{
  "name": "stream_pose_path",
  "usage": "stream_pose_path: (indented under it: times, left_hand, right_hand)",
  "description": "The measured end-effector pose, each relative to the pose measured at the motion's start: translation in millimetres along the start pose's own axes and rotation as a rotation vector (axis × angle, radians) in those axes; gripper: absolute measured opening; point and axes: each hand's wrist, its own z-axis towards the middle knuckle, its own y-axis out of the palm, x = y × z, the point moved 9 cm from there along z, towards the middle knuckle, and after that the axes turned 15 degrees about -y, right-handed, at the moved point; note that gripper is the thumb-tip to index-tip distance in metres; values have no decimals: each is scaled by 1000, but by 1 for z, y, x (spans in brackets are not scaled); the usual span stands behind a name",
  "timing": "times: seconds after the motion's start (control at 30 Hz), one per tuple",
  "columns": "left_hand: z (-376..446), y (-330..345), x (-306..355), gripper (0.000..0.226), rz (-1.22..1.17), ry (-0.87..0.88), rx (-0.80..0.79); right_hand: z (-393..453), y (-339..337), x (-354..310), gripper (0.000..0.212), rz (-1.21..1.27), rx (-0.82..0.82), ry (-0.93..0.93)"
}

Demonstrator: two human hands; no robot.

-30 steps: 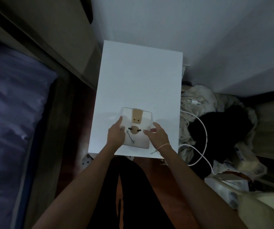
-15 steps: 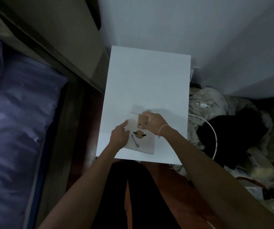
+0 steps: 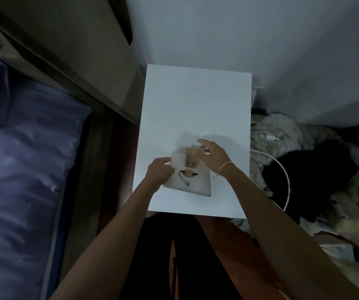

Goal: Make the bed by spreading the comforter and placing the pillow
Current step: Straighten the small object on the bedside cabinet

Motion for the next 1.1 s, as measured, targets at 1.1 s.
stream_pose_path:
  times: [1.1]
  left_hand:
    - [-14, 1, 75, 50, 139, 446, 350]
  right_hand:
    - [-15, -54, 18, 19, 57, 430, -63]
